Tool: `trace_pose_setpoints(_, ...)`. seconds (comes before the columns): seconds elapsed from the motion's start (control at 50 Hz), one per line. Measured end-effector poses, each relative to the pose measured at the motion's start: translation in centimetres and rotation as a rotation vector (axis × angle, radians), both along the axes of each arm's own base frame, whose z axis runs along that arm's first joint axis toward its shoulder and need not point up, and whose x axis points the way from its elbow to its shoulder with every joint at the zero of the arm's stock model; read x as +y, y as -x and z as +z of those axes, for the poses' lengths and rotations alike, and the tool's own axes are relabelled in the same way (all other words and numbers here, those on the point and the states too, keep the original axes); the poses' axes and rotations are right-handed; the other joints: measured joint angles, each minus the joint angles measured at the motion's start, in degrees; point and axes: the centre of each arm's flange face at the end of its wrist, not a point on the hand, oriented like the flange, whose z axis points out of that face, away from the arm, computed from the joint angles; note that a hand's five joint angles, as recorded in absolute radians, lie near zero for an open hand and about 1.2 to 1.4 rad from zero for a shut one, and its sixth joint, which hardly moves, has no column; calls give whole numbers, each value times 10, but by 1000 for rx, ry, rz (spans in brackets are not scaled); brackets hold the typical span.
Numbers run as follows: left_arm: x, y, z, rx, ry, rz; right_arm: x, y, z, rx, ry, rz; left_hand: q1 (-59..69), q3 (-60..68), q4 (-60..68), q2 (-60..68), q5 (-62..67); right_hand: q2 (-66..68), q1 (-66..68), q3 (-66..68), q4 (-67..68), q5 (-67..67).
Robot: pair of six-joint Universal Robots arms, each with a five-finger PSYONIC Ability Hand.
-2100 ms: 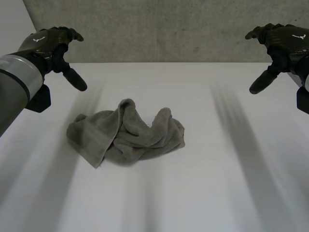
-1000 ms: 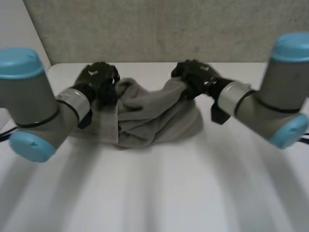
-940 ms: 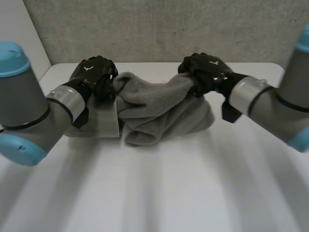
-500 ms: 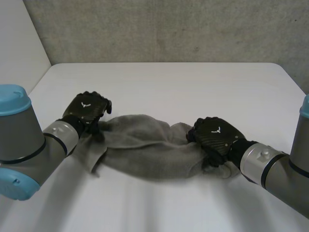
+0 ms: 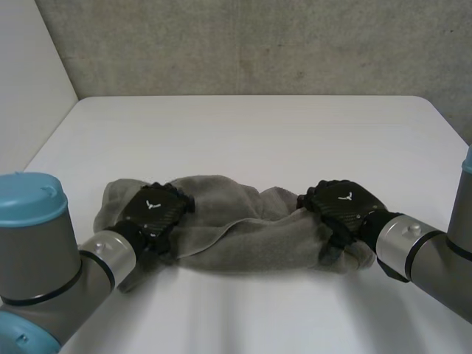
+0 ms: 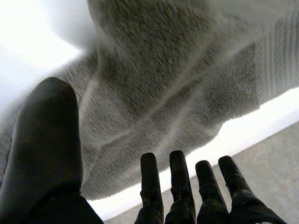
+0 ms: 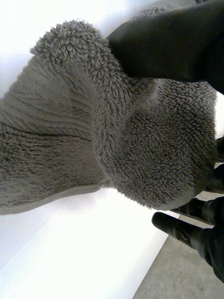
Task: Fold the towel.
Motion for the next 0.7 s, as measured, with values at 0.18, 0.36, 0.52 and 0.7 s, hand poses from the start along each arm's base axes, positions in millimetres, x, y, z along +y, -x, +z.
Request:
trace_pose_setpoints(0.18,11,-6,-14,-23,-51,12,-10,5,-8,11,-16,-22,0,0,0,0,0,0,0,0,0,0)
trace_pose_setpoints(0.36,11,-13,-28,-68,-67,79,-11,5,-11,13,-25,-23,0,0,0,0,-1,0,0,0,0,0)
trace_pose_setpoints(0.52,-1,-13,-28,-59,-8,109,-10,4,-11,13,-28,-20,0,0,0,0,-1,0,0,0,0,0)
trace_pose_setpoints(0.7,-16,-12,-34,-55,24,125,-11,5,-11,13,-27,-25,0,0,0,0,-2,0,0,0,0,0)
